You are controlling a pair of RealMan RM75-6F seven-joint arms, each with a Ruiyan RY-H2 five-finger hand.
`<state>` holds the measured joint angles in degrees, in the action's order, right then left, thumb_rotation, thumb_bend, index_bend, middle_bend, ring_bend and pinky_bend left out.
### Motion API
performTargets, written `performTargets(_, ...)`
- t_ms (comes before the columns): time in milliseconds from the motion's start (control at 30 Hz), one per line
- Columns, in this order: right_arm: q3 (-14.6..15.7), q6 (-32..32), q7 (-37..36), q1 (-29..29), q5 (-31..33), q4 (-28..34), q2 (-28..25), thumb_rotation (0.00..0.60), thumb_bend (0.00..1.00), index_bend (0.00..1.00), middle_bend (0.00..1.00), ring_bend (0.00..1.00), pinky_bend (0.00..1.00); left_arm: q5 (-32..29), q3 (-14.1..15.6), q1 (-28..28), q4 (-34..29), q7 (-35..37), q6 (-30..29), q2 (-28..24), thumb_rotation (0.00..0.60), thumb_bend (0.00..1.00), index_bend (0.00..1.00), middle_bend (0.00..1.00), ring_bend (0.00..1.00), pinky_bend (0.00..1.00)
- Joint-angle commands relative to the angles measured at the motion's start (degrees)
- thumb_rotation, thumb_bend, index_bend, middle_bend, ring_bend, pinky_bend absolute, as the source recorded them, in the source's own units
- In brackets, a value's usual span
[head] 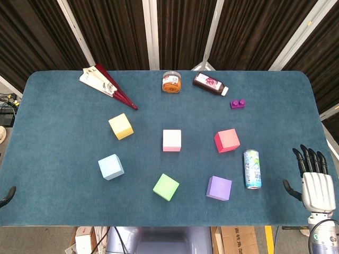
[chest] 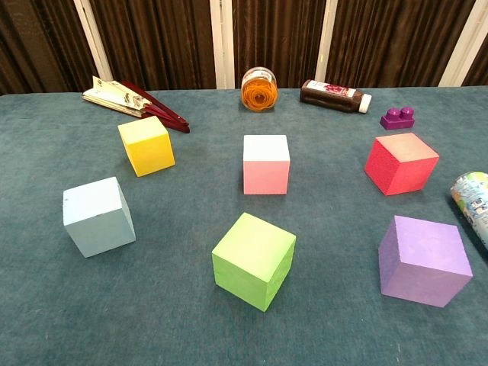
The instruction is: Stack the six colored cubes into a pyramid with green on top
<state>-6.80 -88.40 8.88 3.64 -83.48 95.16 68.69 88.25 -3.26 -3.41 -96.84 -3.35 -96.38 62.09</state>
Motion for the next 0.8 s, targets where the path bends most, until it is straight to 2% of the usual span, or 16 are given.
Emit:
performTargets(33,0.1,0.2,0.0,0.1,-0.1,0.0,0.0,0.600,0.28,0.11,0.06,0.00,0.00,0.2,0.0,-0.1,-0.1,0.2,-0.2,-0.1,0.600,0.35,0.05,0.00,0.00,0.00)
performTargets(500,1.2,2.3,-3.8,0.7,-1.1,0.6,-0.9,0.600,0.28,0.11,0.06,0.00,0.00,0.5,0.2,0.0,0.0,-0.3,0.0,0.2,0.600,0.35,0.05,0.00,0.00,0.00)
performTargets(667,1.8,4.3,-5.1,1.6,-1.8,0.6,-1.1,0.600,0.28,0.11,0.06,0.00,0.00,0.9,0.2,-0.4,-0.1,0.3,-1.1,-0.1,0.600,0.35,0.05,0.00,0.00,0.00)
performTargets(800,1.0,7.9,-8.1,3.9,-1.5,1.7,-2.6,0.600,0.28,0.11,0.06,0.00,0.00,-0.1,-0.3,-0.4,0.0,0.6,-1.0,-0.1,0.600,0.35,0.05,0.00,0.00,0.00)
